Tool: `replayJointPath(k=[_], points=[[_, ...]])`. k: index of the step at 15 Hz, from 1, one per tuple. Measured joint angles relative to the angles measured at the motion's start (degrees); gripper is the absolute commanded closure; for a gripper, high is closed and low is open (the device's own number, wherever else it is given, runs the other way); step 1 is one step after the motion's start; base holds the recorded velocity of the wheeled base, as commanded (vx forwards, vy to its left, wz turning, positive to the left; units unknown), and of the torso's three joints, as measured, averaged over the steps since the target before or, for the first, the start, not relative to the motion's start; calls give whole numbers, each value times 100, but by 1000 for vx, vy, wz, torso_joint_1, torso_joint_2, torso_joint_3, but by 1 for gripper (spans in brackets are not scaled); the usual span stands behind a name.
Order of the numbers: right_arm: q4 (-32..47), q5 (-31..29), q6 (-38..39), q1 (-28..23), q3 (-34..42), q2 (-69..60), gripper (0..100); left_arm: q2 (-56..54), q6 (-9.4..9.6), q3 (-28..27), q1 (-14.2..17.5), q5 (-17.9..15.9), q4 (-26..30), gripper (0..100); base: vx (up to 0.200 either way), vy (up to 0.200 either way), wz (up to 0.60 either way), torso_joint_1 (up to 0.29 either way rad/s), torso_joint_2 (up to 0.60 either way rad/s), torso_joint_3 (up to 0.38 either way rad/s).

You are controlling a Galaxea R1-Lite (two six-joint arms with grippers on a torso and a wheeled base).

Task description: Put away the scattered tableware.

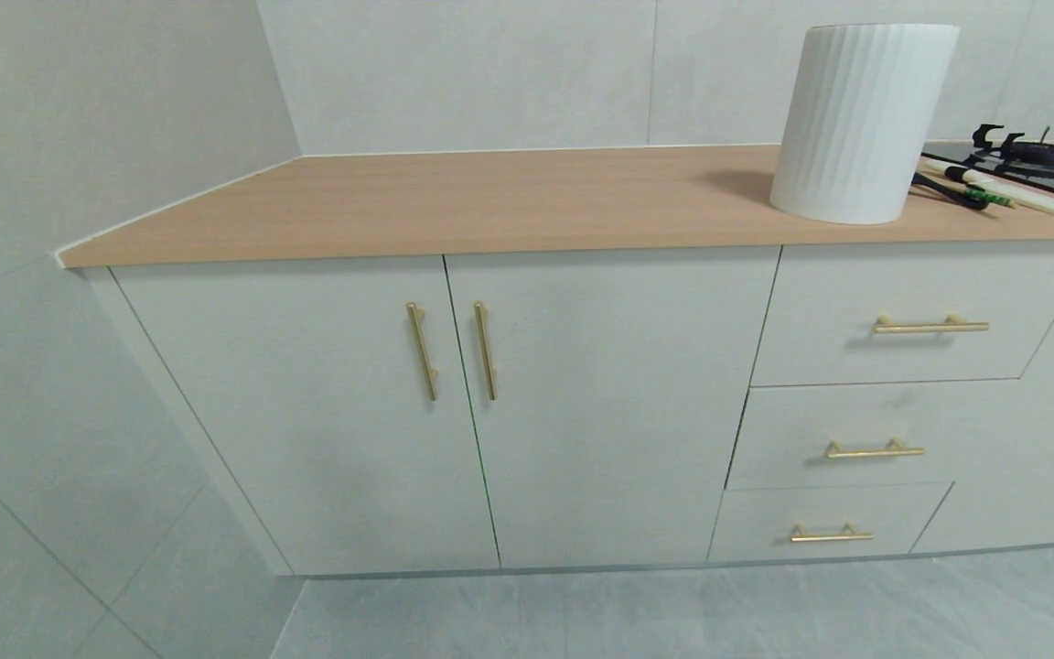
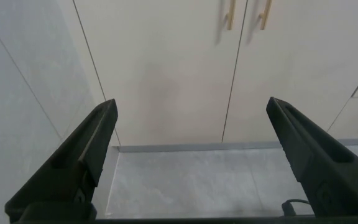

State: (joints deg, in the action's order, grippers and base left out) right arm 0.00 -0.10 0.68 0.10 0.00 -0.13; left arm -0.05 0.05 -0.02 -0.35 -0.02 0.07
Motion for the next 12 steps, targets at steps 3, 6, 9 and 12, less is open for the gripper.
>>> replayJointPath(k=[3,6,9,12], points=[[0,2,2,-2,0,2,0,0,-5,2,0,2,2,0,0,-200,0,6,2,-1],[0,0,5,-5,0,2,0,0,-5,2,0,-2,-2,0,0,-200,0,1,2,1],[0,0,10,0,0,2,0,0,-5,2,2,0,2,0,0,-200,0,2,2,2],[0,0,11,-5,0,2,0,0,-5,2,0,2,0,0,0,-200,0,1,2,4]])
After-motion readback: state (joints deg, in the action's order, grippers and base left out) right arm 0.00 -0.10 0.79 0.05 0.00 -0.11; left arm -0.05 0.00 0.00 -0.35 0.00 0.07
